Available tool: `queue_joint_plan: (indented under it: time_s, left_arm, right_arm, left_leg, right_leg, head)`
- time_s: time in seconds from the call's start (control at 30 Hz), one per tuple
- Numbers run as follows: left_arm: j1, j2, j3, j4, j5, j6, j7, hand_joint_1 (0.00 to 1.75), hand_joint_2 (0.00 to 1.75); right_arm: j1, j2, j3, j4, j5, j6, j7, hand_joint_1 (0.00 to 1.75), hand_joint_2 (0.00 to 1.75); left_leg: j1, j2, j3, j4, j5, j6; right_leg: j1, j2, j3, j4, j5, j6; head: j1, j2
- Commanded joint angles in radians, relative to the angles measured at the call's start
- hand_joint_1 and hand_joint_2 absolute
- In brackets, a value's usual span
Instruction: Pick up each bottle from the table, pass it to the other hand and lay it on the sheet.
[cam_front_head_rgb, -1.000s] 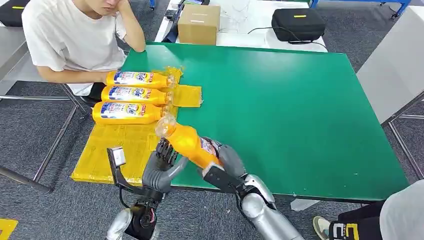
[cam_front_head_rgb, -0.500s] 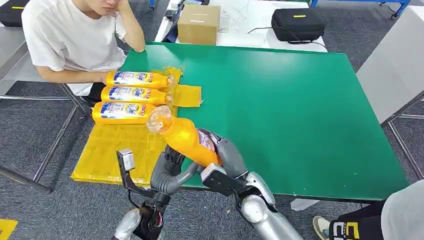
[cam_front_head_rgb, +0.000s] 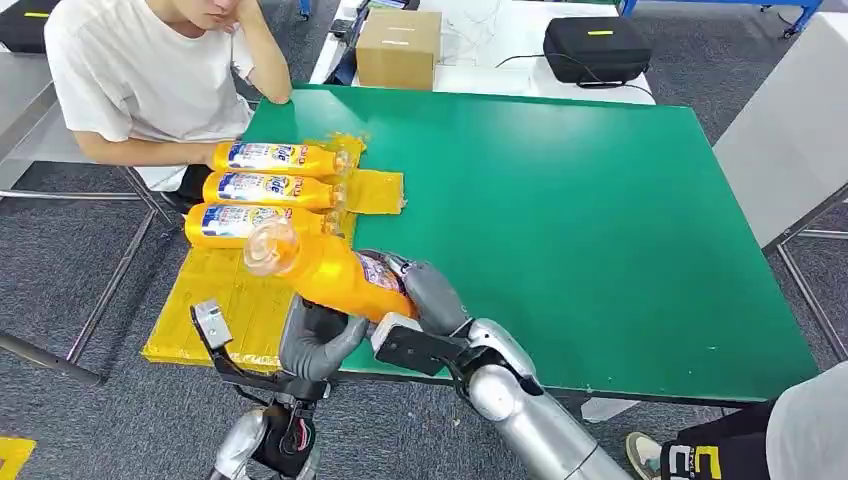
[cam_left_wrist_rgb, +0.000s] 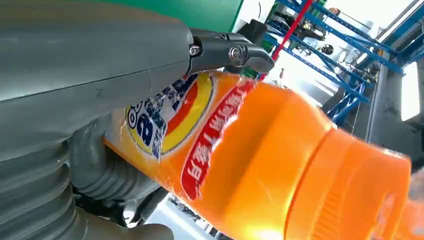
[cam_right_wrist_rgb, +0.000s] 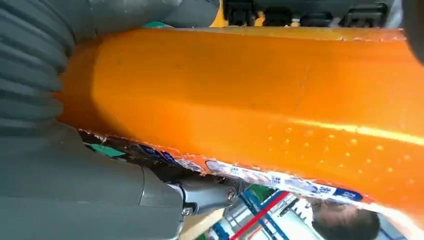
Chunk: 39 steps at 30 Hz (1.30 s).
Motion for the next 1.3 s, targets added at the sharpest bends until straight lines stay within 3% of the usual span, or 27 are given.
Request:
queue_joint_plan:
  time_s: [0.03,0.1,0.13,0.27,0.3,0.33,0.4,0.5,0.57,0.77,0.8,0.83,0.9,0.93,1.0,1.17,1.3]
  left_arm:
    - [-0.039,0.019,-0.033,0.081,-0.002,-0.037,0.034,0.0,1.75]
    - [-0.047,0.017,-0.039,0.101,-0.008,-0.039,0.041,0.02,1.75]
    - [-0.057,0.019,-0.047,0.12,-0.019,-0.034,0.05,0.26,1.75]
    - [-0.057,0.019,-0.047,0.12,-0.019,-0.034,0.05,0.26,1.75]
    - [-0.061,0.014,-0.043,0.129,-0.018,-0.032,0.05,0.51,1.75]
    - [-0.063,0.011,-0.04,0.132,-0.016,-0.032,0.049,1.55,1.75]
    - [-0.068,0.003,-0.028,0.131,0.005,-0.052,0.036,1.75,1.75]
    - [-0.072,-0.002,-0.019,0.131,0.029,-0.071,0.032,1.75,1.75]
    - [-0.076,-0.01,-0.003,0.134,0.072,-0.109,0.018,1.75,1.75]
    - [-0.078,-0.005,-0.002,0.136,0.069,-0.126,0.006,1.75,1.75]
    - [-0.076,-0.007,0.002,0.137,0.064,-0.127,0.001,1.75,1.75]
    - [-0.071,-0.009,0.011,0.135,0.071,-0.131,-0.005,1.75,1.75]
    - [-0.066,-0.006,0.016,0.132,0.075,-0.136,-0.007,1.75,1.75]
    - [-0.063,-0.006,0.02,0.13,0.076,-0.139,-0.009,1.75,1.75]
    - [-0.058,-0.005,0.032,0.13,0.081,-0.139,-0.006,1.75,1.75]
    - [-0.049,-0.012,0.091,0.126,-0.06,0.056,0.003,1.75,1.75]
    - [-0.05,-0.003,0.143,0.12,-0.092,0.089,0.018,1.75,1.75]
  right_arm:
    - [-0.085,-0.013,0.092,0.075,0.045,-0.007,0.032,1.75,1.75]
    - [-0.086,-0.015,0.094,0.071,0.045,-0.004,0.035,1.75,1.75]
    - [-0.086,-0.016,0.094,0.072,0.045,-0.002,0.036,1.75,1.75]
    - [-0.086,-0.016,0.094,0.072,0.045,-0.002,0.036,1.75,1.75]
    - [-0.087,-0.017,0.096,0.074,0.043,-0.001,0.036,1.75,1.75]
    - [-0.088,-0.017,0.097,0.076,0.043,0.0,0.036,1.75,1.75]
    - [-0.089,-0.01,0.093,0.079,0.026,0.012,0.031,1.75,1.75]
    - [-0.083,-0.003,0.091,0.082,0.007,0.022,0.022,1.75,1.75]
    - [-0.075,0.006,0.088,0.088,-0.079,0.103,-0.009,1.75,1.75]
    - [-0.071,0.014,0.094,0.084,-0.066,0.084,-0.005,1.75,1.75]
    - [-0.073,0.013,0.099,0.087,-0.058,0.077,0.004,0.82,1.75]
    - [-0.064,0.023,0.087,0.089,-0.068,0.067,0.017,0.0,1.75]
    - [-0.058,0.03,0.089,0.088,-0.071,0.065,0.018,0.0,1.75]
    - [-0.051,0.033,0.084,0.082,-0.075,0.054,0.016,0.0,0.0]
    - [-0.035,0.033,0.069,0.061,-0.084,0.034,0.012,0.0,0.0]
    - [0.055,0.011,0.008,-0.054,-0.05,-0.112,-0.028,0.0,0.0]
    - [0.089,-0.002,-0.032,-0.095,-0.048,-0.158,-0.037,0.0,0.0]
  left_leg:
    - [0.0,0.0,0.005,-0.001,-0.002,-0.001]
    - [0.0,0.0,0.003,-0.001,-0.001,-0.001]
    - [0.0,-0.001,0.005,-0.001,-0.002,-0.001]
    - [0.0,-0.001,0.003,-0.001,-0.001,-0.001]
    - [0.0,0.0,0.005,-0.001,-0.002,-0.001]
    - [0.0,0.0,0.003,-0.001,-0.001,-0.001]
    - [0.0,0.0,0.005,-0.001,-0.002,-0.001]
    - [0.0,0.0,0.004,-0.001,-0.002,-0.001]
    - [0.0,0.0,0.003,-0.001,-0.001,-0.001]
    - [0.0,-0.001,0.002,-0.001,-0.001,-0.001]
    - [0.0,-0.002,0.005,-0.001,-0.002,-0.001]
    - [0.0,-0.001,0.003,-0.001,-0.001,-0.001]
    - [0.0,0.0,0.004,-0.001,-0.002,-0.001]
    - [0.0,0.0,0.005,-0.001,-0.002,-0.001]
    - [0.0,0.0,0.002,-0.001,-0.001,-0.001]
    - [0.0,-0.002,0.004,-0.001,-0.001,-0.001]
    - [0.001,-0.003,0.006,0.0,-0.003,-0.002]
  right_leg:
    - [0.0,0.0,0.005,-0.001,-0.002,-0.001]
    - [0.0,0.0,0.003,0.0,-0.001,-0.001]
    - [0.0,-0.001,0.005,0.0,-0.002,-0.001]
    - [0.0,0.0,0.003,-0.001,-0.001,-0.001]
    - [0.0,0.0,0.005,0.0,-0.002,-0.001]
    - [0.0,0.0,0.003,0.0,-0.001,-0.001]
    - [0.0,0.0,0.005,0.0,-0.002,-0.001]
    - [0.0,0.0,0.004,0.0,-0.002,-0.001]
    - [0.0,0.0,0.003,0.0,-0.001,-0.001]
    - [0.0,-0.001,0.002,0.0,-0.001,-0.001]
    - [0.0,-0.002,0.005,0.0,-0.002,-0.001]
    - [0.0,-0.001,0.003,0.0,-0.001,-0.001]
    - [0.0,0.0,0.004,0.0,-0.002,-0.001]
    - [0.0,0.0,0.005,-0.001,-0.002,-0.001]
    - [0.0,-0.001,0.002,-0.001,-0.001,-0.001]
    - [0.0,-0.002,0.004,-0.001,-0.002,-0.001]
    - [0.001,-0.003,0.006,0.0,-0.004,-0.002]
  head:
    - [0.0,0.0]
    - [0.0,0.0]
    - [0.0,0.0]
    - [0.0,0.0]
    - [0.0,0.0]
    - [0.0,0.0]
    - [0.0,0.0]
    - [0.0,0.0]
    - [0.0,0.0]
    - [0.0,0.0]
    - [0.0,0.0]
    - [0.0,0.0]
    - [0.0,0.0]
    - [0.0,0.0]
    - [0.0,0.0]
    - [0.0,0.0]
    - [0.0,0.0]
